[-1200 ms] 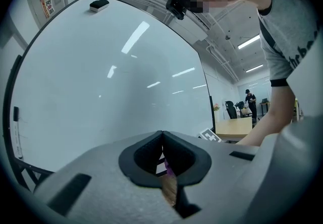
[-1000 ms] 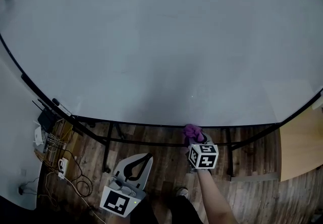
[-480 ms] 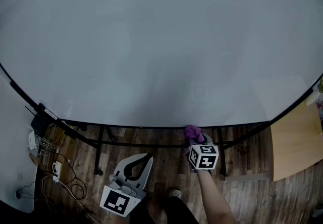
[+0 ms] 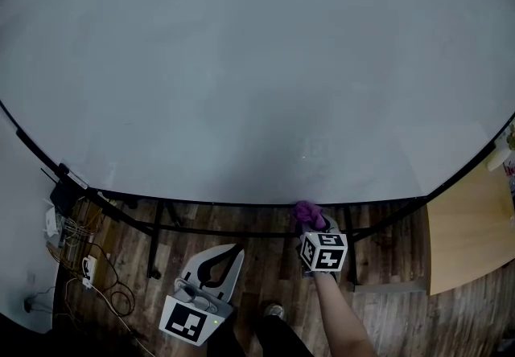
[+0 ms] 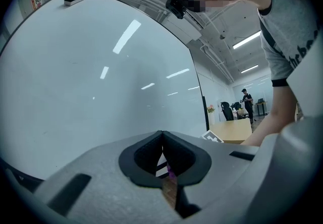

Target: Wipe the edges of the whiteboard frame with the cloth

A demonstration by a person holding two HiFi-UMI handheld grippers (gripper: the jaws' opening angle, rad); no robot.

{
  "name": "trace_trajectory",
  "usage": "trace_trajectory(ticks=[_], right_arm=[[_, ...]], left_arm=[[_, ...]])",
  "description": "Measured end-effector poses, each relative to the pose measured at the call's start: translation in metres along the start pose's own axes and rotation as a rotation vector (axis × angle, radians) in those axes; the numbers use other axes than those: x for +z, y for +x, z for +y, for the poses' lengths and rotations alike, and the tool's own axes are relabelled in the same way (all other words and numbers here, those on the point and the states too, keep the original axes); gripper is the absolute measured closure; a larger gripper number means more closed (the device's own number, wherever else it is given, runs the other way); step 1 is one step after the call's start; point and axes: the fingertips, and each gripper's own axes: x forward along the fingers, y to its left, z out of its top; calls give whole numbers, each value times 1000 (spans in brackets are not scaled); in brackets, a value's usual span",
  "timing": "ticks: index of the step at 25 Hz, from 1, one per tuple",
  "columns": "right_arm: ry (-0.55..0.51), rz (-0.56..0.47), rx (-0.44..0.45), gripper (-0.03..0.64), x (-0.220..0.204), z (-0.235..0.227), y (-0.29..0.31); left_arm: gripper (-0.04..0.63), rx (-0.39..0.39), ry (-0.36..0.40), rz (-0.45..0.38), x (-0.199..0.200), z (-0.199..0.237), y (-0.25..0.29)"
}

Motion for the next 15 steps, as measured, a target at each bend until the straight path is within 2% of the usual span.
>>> trace_trajectory(ticks=[6,15], right_arm=[[0,7,20,525,1,-1,1],[11,7,-11,526,1,1,1]], left_arm=[[578,20,2,3,2,-8,1],[578,-15,-6,2,3,2,2]])
